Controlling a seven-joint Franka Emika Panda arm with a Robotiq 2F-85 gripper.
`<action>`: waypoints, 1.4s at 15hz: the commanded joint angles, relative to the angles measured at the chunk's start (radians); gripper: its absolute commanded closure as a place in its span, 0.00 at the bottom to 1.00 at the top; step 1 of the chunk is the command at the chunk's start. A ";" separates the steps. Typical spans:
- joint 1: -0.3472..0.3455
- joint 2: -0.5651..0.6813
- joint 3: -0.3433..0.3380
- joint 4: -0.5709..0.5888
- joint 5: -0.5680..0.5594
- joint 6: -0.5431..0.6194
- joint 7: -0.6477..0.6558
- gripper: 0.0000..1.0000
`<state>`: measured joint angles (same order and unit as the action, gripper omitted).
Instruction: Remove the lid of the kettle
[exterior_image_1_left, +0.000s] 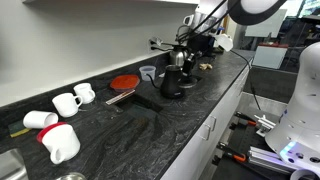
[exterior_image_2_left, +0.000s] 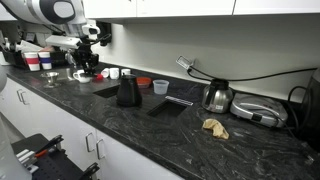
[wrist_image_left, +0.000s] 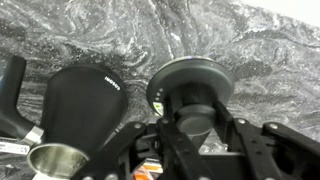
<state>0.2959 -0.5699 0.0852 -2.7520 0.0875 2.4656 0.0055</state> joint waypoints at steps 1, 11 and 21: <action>0.056 0.006 -0.025 -0.033 0.103 0.010 -0.075 0.83; 0.086 0.248 -0.007 -0.022 0.195 0.116 -0.228 0.83; 0.082 0.380 0.023 -0.007 0.197 0.248 -0.248 0.83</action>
<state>0.3868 -0.2269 0.0978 -2.7781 0.2584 2.6758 -0.2090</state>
